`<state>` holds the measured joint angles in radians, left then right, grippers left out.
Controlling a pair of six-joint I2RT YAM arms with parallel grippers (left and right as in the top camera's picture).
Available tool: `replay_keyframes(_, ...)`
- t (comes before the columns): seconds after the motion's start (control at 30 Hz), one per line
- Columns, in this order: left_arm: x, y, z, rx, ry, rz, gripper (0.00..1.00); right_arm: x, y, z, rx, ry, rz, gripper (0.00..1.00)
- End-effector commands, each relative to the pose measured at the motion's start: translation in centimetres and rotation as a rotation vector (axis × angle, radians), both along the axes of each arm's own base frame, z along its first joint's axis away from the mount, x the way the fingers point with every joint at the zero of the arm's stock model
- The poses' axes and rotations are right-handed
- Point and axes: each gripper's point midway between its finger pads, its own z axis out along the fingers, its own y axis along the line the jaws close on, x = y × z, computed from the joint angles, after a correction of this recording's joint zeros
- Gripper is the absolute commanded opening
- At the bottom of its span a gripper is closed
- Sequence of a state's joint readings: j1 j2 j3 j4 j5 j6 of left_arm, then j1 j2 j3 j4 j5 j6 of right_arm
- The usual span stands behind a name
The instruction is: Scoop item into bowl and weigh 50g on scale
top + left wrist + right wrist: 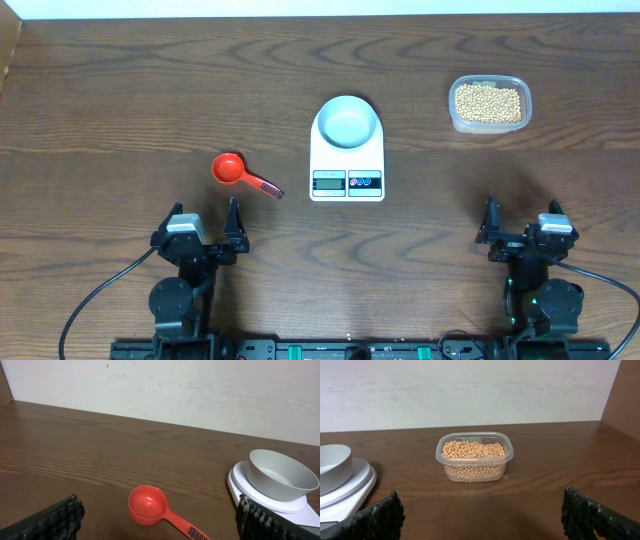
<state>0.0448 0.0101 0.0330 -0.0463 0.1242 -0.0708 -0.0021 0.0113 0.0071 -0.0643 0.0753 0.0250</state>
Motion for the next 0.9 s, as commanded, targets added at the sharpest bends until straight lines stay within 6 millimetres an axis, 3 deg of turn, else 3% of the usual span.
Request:
replay_keyframes(0.0, 0.0, 0.1, -1.7, 0.014, 0.038, 0.007, 0.99, 0.0, 0.3, -0.1, -0.006, 0.001, 0.016, 0.99)
replay_keyframes(0.73, 0.0, 0.2, -1.6, 0.014, 0.038, 0.010, 0.99, 0.0, 0.3, -0.1, -0.006, 0.001, 0.016, 0.99)
replay_keyframes(0.87, 0.2, 0.1, -0.3, 0.015, -0.019, 0.003, 0.99, 0.0, 0.3, -0.1, -0.006, 0.001, 0.016, 0.99)
